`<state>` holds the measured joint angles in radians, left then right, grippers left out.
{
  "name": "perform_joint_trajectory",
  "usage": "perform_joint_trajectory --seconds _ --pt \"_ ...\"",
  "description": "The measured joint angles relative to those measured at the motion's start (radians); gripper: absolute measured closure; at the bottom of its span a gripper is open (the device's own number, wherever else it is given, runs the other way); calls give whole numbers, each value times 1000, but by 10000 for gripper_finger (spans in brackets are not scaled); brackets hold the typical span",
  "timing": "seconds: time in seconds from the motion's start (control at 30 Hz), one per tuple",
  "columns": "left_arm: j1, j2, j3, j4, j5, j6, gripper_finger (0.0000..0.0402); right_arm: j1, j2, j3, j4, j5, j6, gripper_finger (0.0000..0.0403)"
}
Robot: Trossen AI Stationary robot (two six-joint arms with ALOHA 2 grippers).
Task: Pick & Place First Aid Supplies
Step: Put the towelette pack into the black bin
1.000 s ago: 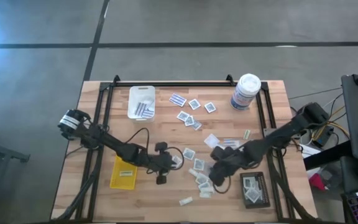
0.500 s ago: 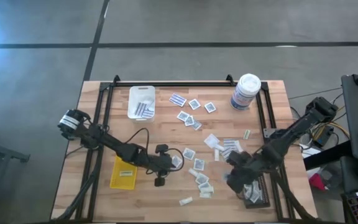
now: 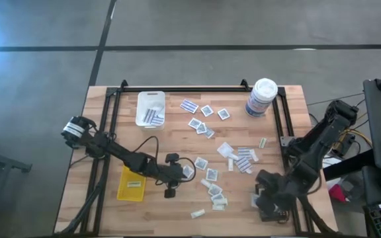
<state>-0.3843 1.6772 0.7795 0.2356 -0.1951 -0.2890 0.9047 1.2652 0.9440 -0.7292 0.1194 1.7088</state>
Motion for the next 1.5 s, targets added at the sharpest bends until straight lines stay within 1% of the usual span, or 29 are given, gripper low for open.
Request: perform_joint_trajectory --seconds 0.23,0.5,0.63,0.8,0.87,0.97,1.03,1.17,1.5 --pt "0 0 0 0 0 -2 323 82 0 -14 -9 1 142 394" --pt "0 0 0 0 0 -3 323 157 0 -15 -109 -23 322 394" --pt "0 0 0 0 0 -3 323 163 2 -17 -109 -23 334 394" --pt "0 0 0 -1 0 -3 323 163 37 -18 -108 -27 334 394" --pt "0 0 0 -1 0 -5 323 163 62 -18 -107 -56 336 394" --pt "0 0 0 -4 0 -6 323 163 98 -18 -104 -127 355 394" --pt "0 0 0 -5 0 -6 323 163 120 -18 -98 -151 361 394" --pt "0 0 0 -7 0 -6 323 164 139 -18 -62 -154 359 394" --pt "0 0 0 -6 0 -6 323 164 143 -18 -56 -148 375 389"
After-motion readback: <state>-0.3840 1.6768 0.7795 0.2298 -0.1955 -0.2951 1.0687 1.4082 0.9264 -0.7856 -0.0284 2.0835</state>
